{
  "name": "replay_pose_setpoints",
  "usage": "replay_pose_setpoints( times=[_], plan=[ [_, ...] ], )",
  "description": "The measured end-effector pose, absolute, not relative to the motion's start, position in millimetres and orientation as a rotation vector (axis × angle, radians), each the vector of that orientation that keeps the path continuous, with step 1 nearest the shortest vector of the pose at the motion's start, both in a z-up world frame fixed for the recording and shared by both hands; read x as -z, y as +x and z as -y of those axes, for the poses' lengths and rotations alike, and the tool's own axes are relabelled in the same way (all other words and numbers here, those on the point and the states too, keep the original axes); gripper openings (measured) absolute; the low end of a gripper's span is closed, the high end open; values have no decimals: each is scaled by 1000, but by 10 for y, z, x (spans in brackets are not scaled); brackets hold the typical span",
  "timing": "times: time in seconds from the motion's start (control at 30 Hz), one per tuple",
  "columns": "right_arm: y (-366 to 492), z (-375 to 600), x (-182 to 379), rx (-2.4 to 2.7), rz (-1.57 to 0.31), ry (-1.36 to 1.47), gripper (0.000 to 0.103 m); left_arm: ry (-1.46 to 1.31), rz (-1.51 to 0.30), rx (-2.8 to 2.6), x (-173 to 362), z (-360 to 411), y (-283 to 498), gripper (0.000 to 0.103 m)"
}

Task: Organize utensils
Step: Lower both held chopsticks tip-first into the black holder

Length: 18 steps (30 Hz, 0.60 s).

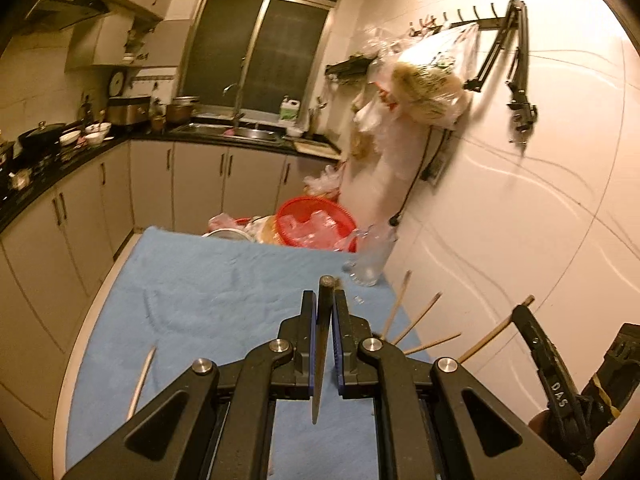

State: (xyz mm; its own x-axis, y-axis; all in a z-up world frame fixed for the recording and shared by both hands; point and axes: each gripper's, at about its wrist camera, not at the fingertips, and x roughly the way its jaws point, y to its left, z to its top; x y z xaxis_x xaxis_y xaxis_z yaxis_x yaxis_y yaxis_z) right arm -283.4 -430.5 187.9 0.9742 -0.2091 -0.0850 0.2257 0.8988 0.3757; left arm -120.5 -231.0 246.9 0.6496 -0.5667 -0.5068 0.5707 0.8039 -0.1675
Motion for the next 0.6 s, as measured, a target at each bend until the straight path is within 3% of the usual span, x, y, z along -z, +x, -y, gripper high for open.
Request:
replay_pose_setpoints(
  times=[0.33, 0.6],
  plan=[
    [-2581, 4557, -2035, 249, -11, 381, 8, 7, -524, 710, -2686, 2844, -1103, 8],
    [-2332, 4794, -1968, 301, -33, 360, 8, 24, -560, 741, -2436, 3268, -807, 8]
  ],
)
